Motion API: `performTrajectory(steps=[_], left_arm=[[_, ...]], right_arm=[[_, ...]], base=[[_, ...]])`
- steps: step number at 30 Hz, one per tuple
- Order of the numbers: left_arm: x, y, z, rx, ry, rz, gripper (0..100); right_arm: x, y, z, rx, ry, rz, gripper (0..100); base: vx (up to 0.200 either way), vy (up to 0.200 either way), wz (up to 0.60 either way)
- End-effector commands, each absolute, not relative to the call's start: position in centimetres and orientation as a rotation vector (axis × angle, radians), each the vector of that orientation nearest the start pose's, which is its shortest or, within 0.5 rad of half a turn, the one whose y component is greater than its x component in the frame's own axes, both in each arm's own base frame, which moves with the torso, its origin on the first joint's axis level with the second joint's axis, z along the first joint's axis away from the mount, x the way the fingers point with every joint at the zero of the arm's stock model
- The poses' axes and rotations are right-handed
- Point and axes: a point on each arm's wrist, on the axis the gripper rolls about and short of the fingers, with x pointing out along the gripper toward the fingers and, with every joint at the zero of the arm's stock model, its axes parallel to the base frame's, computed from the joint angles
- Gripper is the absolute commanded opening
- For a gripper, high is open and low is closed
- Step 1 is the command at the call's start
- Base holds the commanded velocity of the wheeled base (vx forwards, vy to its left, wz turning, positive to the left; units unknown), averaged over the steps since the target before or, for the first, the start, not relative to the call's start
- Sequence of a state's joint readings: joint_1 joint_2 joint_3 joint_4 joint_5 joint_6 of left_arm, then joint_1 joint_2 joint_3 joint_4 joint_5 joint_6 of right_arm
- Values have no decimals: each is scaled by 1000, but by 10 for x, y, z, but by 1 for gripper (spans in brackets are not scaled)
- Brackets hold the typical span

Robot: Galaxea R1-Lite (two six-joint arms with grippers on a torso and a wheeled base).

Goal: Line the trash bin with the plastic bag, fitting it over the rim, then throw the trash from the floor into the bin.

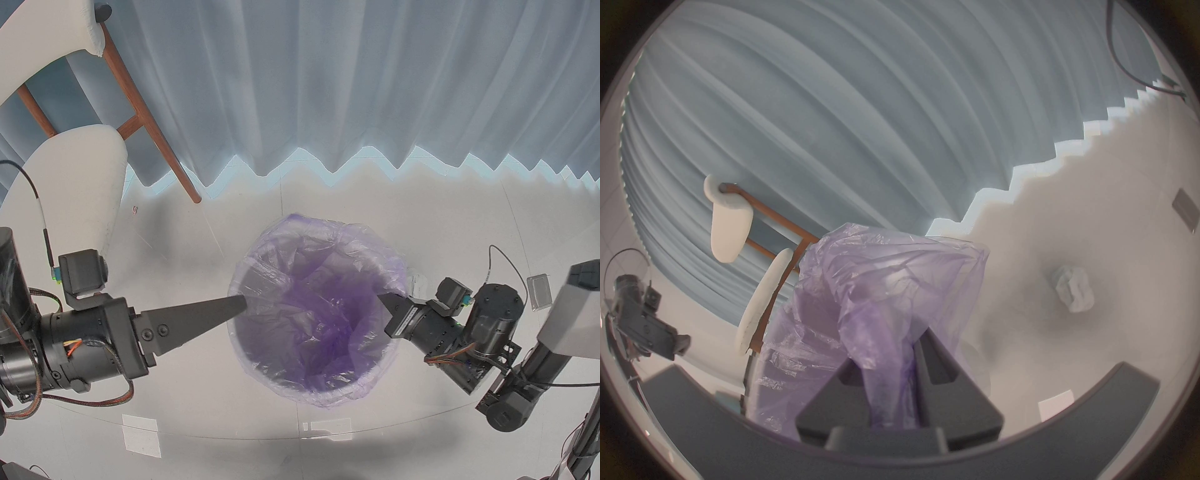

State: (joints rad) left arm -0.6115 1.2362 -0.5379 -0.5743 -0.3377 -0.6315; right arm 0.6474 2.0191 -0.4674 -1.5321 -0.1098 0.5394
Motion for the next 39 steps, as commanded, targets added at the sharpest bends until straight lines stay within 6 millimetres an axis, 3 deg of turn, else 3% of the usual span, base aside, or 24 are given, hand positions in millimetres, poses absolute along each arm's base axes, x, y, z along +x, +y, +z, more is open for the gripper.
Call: performTrajectory(steps=[1,12,21,27,38,39], left_arm=[[135,-104,226,-567,358,-900,100],[127,-98,226,-546,331,-918,100],[124,-101,219,-485,333,-947,100],[124,-102,214,-451,337,-947,100],[124,-102,215,-452,338,-945,100],[124,-102,214,-451,338,-945,100]], right_arm=[[282,204,53,578,226,485,0],[313,222,7,603,241,407,0],[314,221,-5,599,259,376,0],[321,222,-26,585,286,357,0],[323,218,-33,600,299,334,0],[318,217,-23,612,295,337,100]], base=[[0,0,0],[0,0,0],[0,0,0],[0,0,0],[0,0,0],[0,0,0]])
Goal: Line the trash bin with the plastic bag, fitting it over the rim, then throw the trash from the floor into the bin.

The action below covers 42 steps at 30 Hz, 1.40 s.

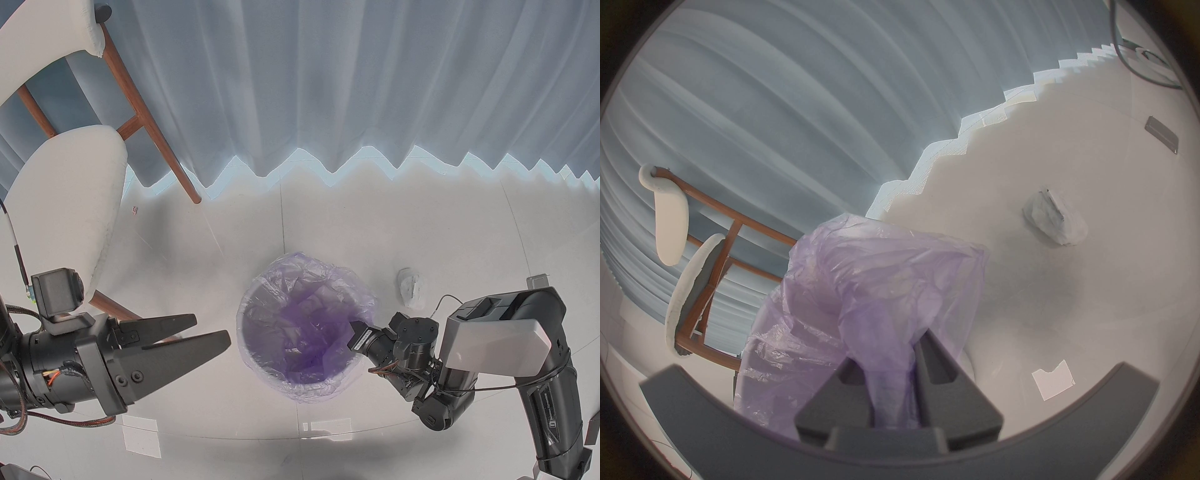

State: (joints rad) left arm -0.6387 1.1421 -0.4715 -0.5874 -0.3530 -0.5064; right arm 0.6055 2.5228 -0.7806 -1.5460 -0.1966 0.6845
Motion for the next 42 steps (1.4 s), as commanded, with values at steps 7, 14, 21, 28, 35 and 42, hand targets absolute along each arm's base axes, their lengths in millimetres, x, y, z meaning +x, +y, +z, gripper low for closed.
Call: performTrajectory(steps=[7,14,21,28,35,42], left_arm=[[124,-102,214,-450,340,-945,100],[126,-103,213,-446,354,-966,100],[125,-102,204,-389,357,-969,100],[125,-101,202,-356,345,-970,100],[126,-101,201,-356,352,-964,100],[126,-101,200,-355,358,-962,100]], right_arm=[[311,213,-8,630,288,343,100],[287,194,28,644,277,344,100],[276,189,20,608,334,347,100],[290,200,4,567,324,359,100],[299,209,-28,388,344,399,100],[303,218,-27,215,287,475,100]], base=[[0,0,0],[0,0,0],[0,0,0],[0,0,0],[0,0,0],[0,0,0]])
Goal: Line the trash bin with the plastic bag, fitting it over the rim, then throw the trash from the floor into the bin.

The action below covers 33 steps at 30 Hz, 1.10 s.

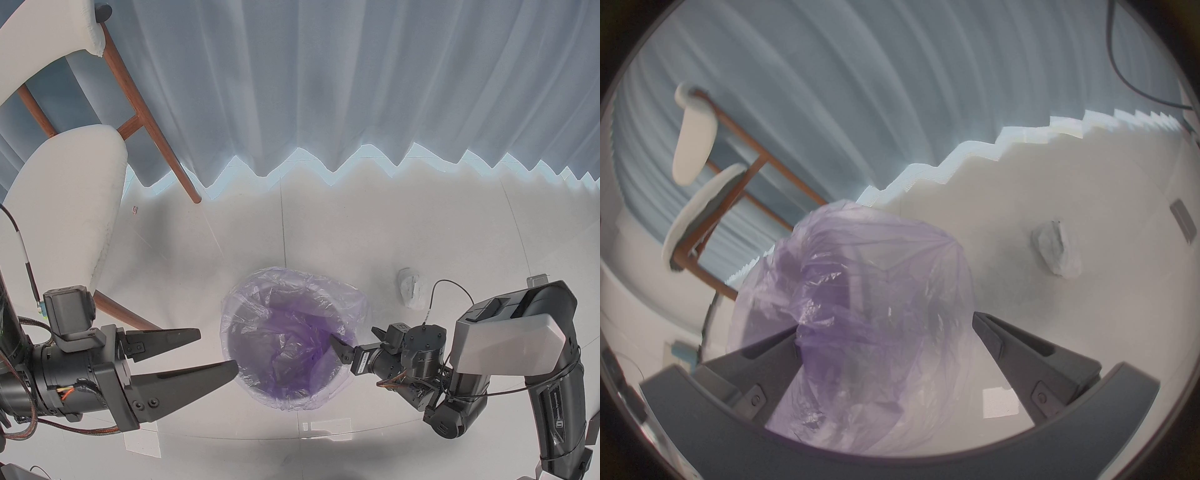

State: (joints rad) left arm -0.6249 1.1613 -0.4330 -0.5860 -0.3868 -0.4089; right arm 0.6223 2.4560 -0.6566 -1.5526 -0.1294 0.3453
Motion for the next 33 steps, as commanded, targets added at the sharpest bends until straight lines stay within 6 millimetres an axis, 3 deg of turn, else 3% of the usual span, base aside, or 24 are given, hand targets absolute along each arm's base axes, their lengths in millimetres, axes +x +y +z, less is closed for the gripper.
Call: performTrajectory(steps=[1,4,10,14,18,23,28,33], left_arm=[[126,-101,199,-355,360,-962,100],[126,-101,198,-354,364,-961,100],[126,-101,198,-354,364,-961,100],[125,-101,197,-352,370,-959,100],[125,-101,197,-352,370,-959,100],[130,-103,204,-356,342,-965,100],[159,-102,233,-382,222,-936,100],[166,-91,242,-410,187,-923,100]], right_arm=[[305,219,-25,216,273,477,100],[308,222,-14,229,232,485,100],[307,222,38,293,114,549,100],[308,216,51,306,85,560,100],[318,198,54,311,73,508,100],[323,159,79,391,28,406,100],[309,138,78,490,88,344,100],[313,120,50,494,178,262,100]], base=[[0,0,0],[0,0,0],[0,0,0],[0,0,0],[0,0,0],[0,0,0],[-80,0,0],[-200,0,0]])
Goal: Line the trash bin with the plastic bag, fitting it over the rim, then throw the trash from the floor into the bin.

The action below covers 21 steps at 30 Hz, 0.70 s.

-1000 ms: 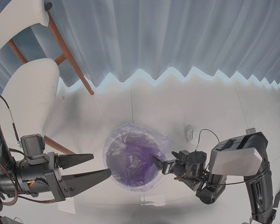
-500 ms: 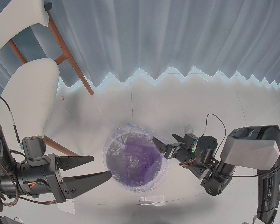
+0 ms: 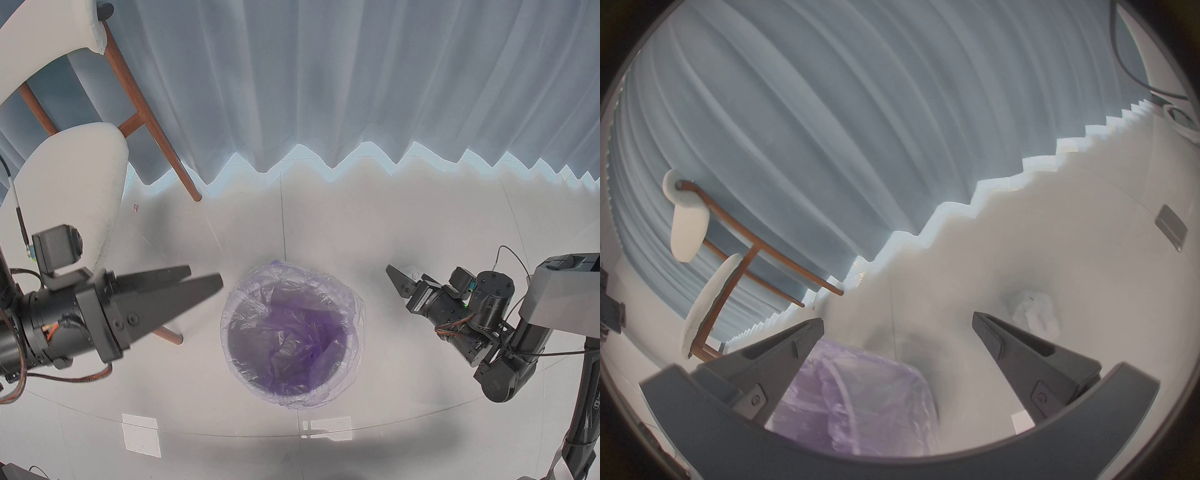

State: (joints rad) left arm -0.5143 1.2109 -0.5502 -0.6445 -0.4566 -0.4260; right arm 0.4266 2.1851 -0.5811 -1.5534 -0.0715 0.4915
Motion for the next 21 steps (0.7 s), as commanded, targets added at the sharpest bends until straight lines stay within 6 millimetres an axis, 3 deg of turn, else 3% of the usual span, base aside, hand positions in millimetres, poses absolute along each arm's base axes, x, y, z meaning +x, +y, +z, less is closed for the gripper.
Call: performTrajectory(steps=[1,8,14,21], left_arm=[[164,-90,242,-415,187,-925,100],[166,-89,242,-413,184,-913,100],[164,-80,252,-413,95,-892,100],[165,-78,251,-413,99,-890,100]], right_arm=[[319,117,38,486,200,240,100],[337,122,22,483,212,235,100],[349,124,-11,430,312,204,100],[360,115,-33,328,339,176,100]], base=[[-200,0,0],[-200,0,0],[0,0,0],[0,-200,0]])
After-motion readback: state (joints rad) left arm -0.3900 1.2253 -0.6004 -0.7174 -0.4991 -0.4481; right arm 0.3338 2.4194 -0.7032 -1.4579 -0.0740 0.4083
